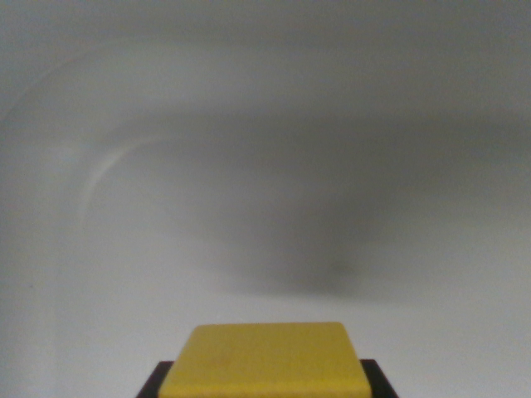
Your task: Pick yellow cube
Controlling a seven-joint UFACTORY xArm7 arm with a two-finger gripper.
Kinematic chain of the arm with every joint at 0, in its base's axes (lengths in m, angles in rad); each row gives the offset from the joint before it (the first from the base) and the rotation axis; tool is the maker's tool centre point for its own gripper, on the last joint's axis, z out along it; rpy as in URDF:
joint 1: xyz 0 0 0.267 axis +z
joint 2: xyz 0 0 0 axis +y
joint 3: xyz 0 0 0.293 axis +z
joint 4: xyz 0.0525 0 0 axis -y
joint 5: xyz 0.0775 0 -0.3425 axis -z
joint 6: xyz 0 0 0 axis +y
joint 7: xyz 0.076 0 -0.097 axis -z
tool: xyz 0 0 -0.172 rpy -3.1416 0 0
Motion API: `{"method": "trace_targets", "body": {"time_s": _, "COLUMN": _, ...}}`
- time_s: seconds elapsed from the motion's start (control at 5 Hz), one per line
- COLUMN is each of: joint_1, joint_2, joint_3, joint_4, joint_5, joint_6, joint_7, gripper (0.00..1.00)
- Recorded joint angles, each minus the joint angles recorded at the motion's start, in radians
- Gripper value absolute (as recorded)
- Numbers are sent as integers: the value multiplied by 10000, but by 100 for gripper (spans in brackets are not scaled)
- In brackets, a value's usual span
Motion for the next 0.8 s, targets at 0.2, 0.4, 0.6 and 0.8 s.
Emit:
{"method": "trace_targets", "body": {"time_s": 0.2, "joint_1": 0, "joint_2": 0, "joint_3": 0, "joint_4": 0, "joint_5": 0, "joint_6": 0, "joint_7": 0, "gripper": 100}}
{"method": "trace_targets", "body": {"time_s": 0.4, "joint_1": -4, "joint_2": -132, "joint_3": 15, "joint_4": 299, "joint_5": 25, "joint_6": 429, "joint_7": -1, "gripper": 100}}
{"method": "trace_targets", "body": {"time_s": 0.6, "joint_1": -4, "joint_2": -132, "joint_3": 15, "joint_4": 299, "joint_5": 25, "joint_6": 429, "joint_7": -1, "gripper": 100}}
{"method": "trace_targets", "body": {"time_s": 0.8, "joint_1": -8, "joint_2": -272, "joint_3": 31, "joint_4": 616, "joint_5": 52, "joint_6": 883, "joint_7": -3, "gripper": 100}}
